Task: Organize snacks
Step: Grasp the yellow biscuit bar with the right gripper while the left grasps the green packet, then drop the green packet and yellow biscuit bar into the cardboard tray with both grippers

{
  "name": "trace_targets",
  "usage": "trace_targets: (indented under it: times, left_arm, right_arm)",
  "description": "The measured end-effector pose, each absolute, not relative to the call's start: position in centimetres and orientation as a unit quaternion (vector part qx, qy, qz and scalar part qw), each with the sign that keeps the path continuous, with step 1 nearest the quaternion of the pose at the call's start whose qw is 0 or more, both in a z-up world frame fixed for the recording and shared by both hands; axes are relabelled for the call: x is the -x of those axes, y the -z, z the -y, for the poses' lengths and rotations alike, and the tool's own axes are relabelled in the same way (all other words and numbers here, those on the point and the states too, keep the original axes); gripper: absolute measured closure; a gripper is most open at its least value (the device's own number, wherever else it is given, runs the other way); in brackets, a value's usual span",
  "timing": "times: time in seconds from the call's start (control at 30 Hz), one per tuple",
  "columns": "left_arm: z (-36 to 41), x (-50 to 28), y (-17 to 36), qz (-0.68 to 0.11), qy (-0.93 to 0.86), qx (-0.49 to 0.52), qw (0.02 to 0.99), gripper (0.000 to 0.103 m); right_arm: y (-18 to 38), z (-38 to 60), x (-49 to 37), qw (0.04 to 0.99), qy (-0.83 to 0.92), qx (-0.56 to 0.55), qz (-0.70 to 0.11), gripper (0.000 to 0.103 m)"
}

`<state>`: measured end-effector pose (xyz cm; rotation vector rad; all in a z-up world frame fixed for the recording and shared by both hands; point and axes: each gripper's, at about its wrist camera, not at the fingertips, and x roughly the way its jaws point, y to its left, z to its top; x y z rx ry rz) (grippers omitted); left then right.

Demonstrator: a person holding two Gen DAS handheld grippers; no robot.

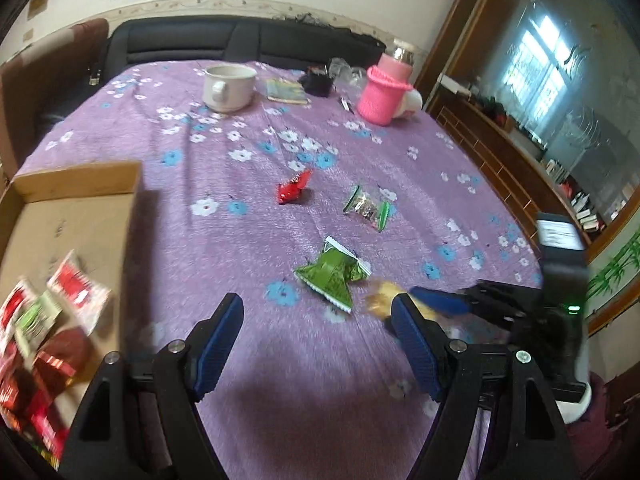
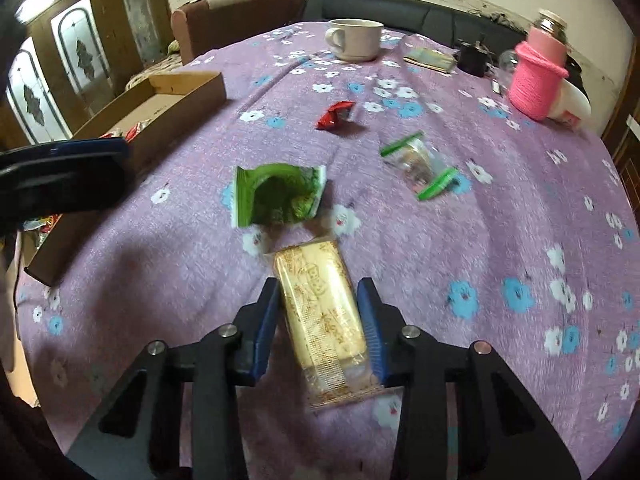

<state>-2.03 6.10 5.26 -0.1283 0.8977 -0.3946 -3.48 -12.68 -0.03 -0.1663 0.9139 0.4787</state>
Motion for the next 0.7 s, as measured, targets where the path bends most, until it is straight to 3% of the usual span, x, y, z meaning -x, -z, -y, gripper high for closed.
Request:
trace_targets:
  times: [0.2, 0.53, 0.6, 0.67, 0.7]
  left_arm:
    - [-3.7, -0.4, -3.8, -0.441, 0.195, 0.022, 0.876, 0.027]
    - [-0.6, -2.6, -1.2, -0.459, 0.204, -0.028, 0.864, 0.027]
    - [-0.2, -2.2, -1.1, -0.451, 0.191, -0.051, 0.871, 0.044]
    - [-0.3, -2.0, -1.2, -0.448, 0.194, -0.053, 0.871, 0.049]
    - [-0.4, -1.9, -1.3, -0.447, 0.196, -0.05, 0.871, 0.056]
  right_arm:
    - [0.2, 16.2, 2.3, 0.875, -0.221, -0.001, -0.431, 0.062]
    - [0.3, 16.6, 2.2, 0.873, -0.229, -0.028, -0.43, 0.062]
    - [0.3, 16.7, 2.2, 0.873, -0.228, -0.027, -0.429, 0.062]
    - [0.4, 16.7, 2.2, 0.873, -0.229, -0.028, -0.429, 0.062]
    - [0.3, 16.7, 2.2, 0.873, -0.229, -0.028, -0.429, 0.062]
